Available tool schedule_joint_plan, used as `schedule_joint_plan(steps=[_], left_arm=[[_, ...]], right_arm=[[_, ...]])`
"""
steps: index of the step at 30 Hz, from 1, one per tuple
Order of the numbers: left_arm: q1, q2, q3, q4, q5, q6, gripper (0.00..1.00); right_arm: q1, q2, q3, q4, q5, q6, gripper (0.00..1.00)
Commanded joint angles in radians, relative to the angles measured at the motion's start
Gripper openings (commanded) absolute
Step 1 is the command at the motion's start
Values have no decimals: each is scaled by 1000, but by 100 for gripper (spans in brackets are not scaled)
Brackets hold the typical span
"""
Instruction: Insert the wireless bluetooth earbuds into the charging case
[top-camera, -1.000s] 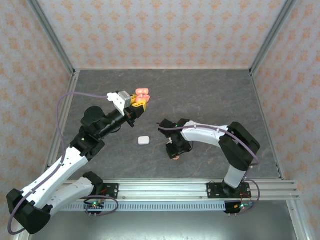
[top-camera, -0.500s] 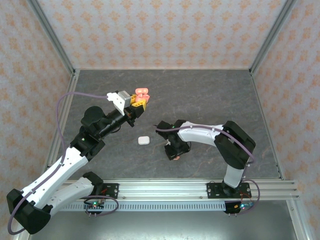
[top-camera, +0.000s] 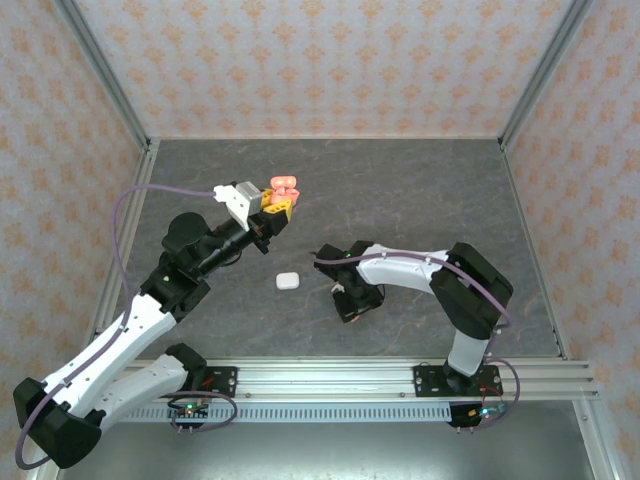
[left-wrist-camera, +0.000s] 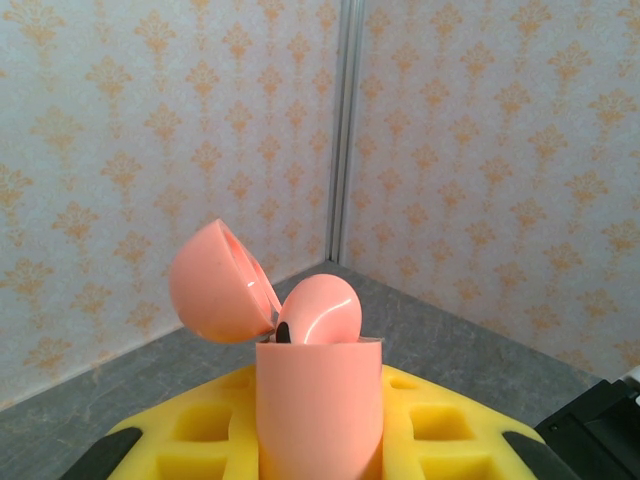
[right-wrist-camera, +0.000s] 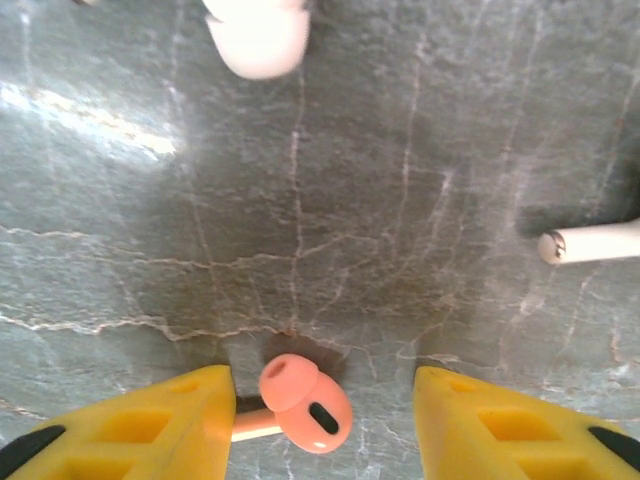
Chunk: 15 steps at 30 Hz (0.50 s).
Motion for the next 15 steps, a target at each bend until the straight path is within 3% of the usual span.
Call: schedule_joint_plan(steps=[1, 11, 15], left_arm=[[-5, -6, 25, 2, -10, 27, 0], [-6, -10, 23, 1, -10, 29, 0], [-5, -10, 20, 0, -10, 28, 0]], right_arm=[[5, -18, -23, -88, 70, 15, 49], [5, -26, -17, -116, 107, 10, 44], [5, -46, -15, -87, 65, -2, 44]])
